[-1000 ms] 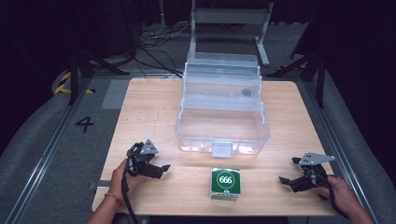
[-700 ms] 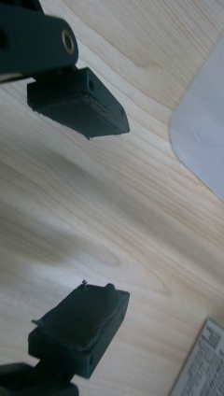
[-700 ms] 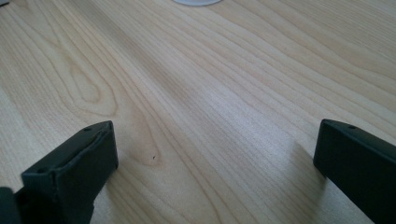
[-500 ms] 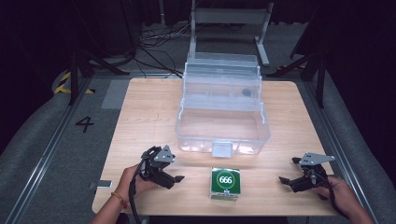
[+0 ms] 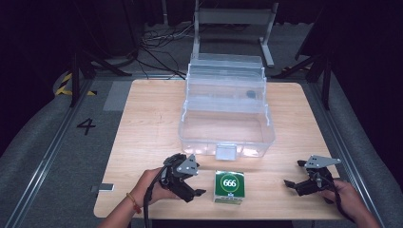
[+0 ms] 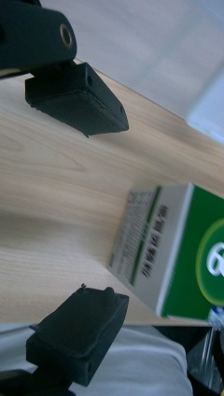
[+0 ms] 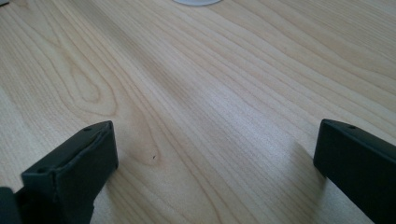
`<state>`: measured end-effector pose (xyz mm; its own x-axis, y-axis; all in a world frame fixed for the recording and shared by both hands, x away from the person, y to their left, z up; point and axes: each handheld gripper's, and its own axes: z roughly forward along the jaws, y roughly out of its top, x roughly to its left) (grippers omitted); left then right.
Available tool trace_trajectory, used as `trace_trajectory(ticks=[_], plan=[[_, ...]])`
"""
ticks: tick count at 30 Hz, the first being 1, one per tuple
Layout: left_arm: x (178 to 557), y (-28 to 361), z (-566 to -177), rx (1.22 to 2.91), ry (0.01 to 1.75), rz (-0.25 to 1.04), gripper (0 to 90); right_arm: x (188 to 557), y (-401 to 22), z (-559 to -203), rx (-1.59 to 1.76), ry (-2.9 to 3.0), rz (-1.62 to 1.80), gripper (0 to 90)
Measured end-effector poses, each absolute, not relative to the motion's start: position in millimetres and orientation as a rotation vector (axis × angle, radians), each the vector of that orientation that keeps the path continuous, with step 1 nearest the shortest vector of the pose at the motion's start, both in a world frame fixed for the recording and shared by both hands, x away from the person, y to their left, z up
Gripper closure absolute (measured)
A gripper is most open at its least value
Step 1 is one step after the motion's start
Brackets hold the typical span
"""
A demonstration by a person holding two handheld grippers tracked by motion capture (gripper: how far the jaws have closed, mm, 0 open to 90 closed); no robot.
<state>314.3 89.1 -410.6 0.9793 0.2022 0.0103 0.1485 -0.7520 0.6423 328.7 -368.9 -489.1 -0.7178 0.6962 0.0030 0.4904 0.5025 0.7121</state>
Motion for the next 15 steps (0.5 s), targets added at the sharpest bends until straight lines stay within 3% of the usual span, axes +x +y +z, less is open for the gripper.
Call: trace_trajectory(ticks=[15], plan=[[313.8, 44.7, -399.0, 2.542, 0.122, 0.093, 15.5, 328.6, -368.9, -489.1, 1.001, 2.464, 1.033, 0.0]])
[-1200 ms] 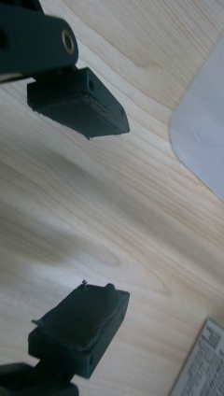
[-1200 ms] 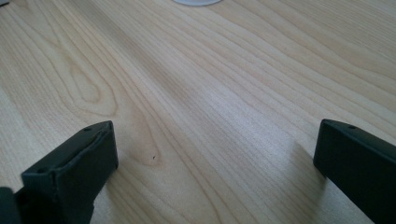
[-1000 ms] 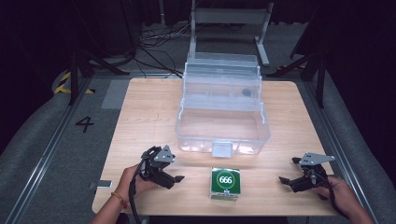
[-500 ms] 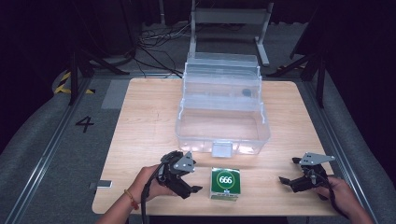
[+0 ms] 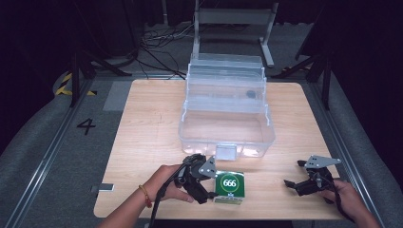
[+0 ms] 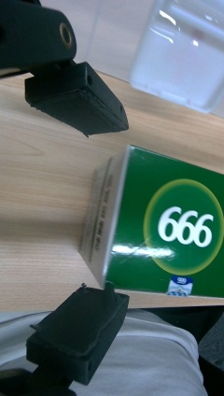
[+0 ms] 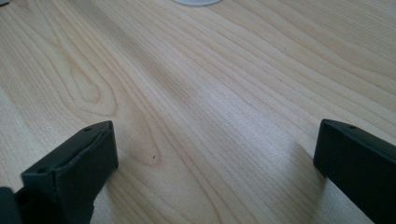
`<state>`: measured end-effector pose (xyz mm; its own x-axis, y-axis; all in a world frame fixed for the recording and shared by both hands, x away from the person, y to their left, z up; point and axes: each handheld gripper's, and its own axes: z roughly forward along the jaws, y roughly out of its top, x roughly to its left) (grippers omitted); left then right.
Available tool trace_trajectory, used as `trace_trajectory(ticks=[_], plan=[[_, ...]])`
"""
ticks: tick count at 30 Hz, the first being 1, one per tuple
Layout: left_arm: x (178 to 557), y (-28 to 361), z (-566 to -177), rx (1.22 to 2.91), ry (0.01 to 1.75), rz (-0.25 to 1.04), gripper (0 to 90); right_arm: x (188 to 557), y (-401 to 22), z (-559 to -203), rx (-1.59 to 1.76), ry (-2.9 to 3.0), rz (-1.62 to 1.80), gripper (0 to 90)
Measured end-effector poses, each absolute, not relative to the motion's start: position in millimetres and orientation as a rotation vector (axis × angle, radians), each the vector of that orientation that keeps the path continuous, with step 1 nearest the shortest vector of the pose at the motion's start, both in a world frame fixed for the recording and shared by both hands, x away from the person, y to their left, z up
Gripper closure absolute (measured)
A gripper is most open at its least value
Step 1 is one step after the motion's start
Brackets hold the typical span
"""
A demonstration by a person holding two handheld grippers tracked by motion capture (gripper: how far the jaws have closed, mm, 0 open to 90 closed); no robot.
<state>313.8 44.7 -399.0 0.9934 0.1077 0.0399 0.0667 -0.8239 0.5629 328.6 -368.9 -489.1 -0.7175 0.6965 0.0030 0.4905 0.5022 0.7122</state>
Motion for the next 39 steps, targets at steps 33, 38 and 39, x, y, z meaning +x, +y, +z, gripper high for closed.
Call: trace_trajectory(ticks=[33, 38, 39], plan=[[333.0, -21.5, -414.2, 2.816, -0.128, -0.072, 12.3, 328.6, -369.0, -489.1, 1.000, 2.465, 1.032, 0.0], [333.1, -26.2, -415.7, 2.855, -0.147, -0.070, 12.9, 328.5, -368.9, -489.1, 1.001, 2.465, 1.031, 0.0], [333.1, -26.2, -415.7, 2.855, -0.147, -0.070, 12.8, 328.5, -368.9, -489.1, 1.001, 2.465, 1.031, 0.0]])
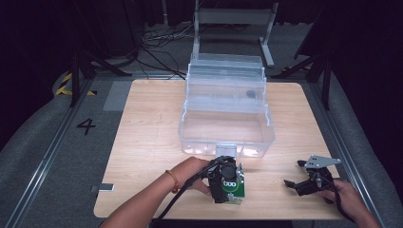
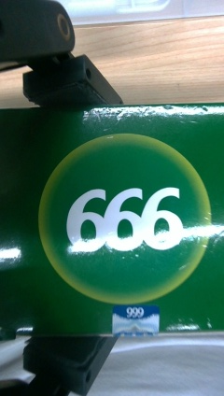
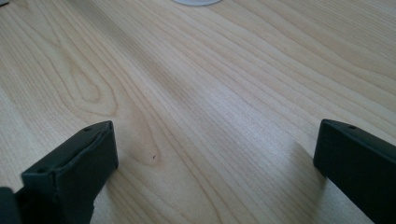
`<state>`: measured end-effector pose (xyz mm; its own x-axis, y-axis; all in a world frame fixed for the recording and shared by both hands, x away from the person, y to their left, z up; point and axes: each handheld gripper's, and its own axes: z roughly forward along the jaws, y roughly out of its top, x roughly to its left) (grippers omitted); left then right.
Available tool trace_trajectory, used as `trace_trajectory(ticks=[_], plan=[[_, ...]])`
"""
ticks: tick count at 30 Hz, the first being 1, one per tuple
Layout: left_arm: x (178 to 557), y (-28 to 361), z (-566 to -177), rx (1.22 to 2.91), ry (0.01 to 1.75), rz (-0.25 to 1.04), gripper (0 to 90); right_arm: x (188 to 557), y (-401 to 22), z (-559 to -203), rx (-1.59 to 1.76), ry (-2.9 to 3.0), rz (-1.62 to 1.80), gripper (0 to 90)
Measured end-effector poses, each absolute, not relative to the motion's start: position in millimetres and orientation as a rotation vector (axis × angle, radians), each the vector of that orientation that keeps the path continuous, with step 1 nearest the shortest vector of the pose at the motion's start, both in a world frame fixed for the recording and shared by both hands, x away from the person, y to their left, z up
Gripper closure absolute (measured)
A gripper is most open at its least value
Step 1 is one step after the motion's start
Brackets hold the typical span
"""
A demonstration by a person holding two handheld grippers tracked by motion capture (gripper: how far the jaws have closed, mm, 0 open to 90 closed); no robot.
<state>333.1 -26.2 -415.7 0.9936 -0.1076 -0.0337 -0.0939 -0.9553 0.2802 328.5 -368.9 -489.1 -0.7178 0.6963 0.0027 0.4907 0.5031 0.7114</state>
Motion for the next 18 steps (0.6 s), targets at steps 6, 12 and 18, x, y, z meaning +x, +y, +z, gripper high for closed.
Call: trace_trajectory(ticks=[6, 12, 18], plan=[[334.3, -35.5, -420.7, 2.904, -0.169, -0.090, 12.0, 328.6, -368.9, -489.1, 1.001, 2.464, 1.033, 0.0], [333.8, -40.3, -418.9, 2.939, -0.209, -0.072, 14.5, 328.7, -368.9, -489.1, 1.001, 2.464, 1.032, 0.0], [335.2, -37.0, -418.2, 2.915, -0.203, -0.079, 15.7, 329.1, -369.0, -489.0, 0.997, 2.468, 1.033, 0.0]])
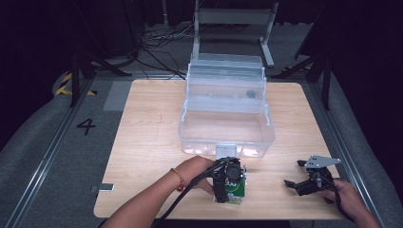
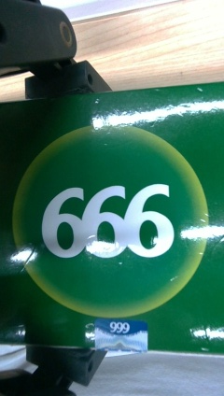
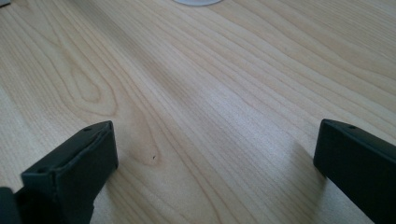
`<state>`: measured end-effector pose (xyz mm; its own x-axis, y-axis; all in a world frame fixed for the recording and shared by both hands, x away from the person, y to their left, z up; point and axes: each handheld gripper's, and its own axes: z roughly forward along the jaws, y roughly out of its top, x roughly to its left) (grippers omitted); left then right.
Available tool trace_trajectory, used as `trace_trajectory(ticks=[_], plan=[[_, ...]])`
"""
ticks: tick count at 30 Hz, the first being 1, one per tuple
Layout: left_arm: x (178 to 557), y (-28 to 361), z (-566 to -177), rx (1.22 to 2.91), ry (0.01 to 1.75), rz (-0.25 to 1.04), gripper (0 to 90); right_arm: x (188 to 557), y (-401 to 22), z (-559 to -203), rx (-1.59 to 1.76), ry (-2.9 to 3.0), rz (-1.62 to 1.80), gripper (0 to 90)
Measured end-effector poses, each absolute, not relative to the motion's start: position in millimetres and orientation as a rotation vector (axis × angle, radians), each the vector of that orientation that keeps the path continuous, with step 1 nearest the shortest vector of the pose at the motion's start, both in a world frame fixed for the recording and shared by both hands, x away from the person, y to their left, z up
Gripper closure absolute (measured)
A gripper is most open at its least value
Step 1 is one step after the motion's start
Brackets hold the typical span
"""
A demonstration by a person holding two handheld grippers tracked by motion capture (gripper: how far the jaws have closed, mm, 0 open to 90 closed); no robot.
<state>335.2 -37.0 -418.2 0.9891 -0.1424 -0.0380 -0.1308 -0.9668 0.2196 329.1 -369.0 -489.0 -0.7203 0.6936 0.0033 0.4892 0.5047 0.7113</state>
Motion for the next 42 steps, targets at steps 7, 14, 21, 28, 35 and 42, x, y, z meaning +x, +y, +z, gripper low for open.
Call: trace_trajectory(ticks=[7, 14, 21, 28, 35, 42], plan=[[335.8, -30.8, -414.9, 2.885, -0.184, -0.065, 16.0, 329.3, -369.0, -489.0, 0.996, 2.468, 1.034, 0.0], [337.5, -23.8, -404.6, 2.863, -0.175, -0.048, 16.2, 329.3, -369.0, -489.0, 0.996, 2.469, 1.034, 0.0], [344.2, -12.3, -389.3, 2.844, -0.144, -0.029, 16.3, 329.4, -369.0, -489.0, 0.997, 2.468, 1.033, 0.0], [350.6, -0.7, -367.9, 2.810, -0.106, 0.009, 16.3, 328.2, -369.9, -489.1, 1.001, 2.465, 1.033, 0.0], [361.1, 7.1, -349.4, 2.775, -0.075, 0.043, 16.2, 328.2, -369.9, -489.1, 1.001, 2.465, 1.033, 0.0], [372.7, 13.4, -334.8, 2.768, -0.043, 0.076, 16.2, 328.1, -370.0, -489.1, 1.001, 2.465, 1.033, 0.0]])
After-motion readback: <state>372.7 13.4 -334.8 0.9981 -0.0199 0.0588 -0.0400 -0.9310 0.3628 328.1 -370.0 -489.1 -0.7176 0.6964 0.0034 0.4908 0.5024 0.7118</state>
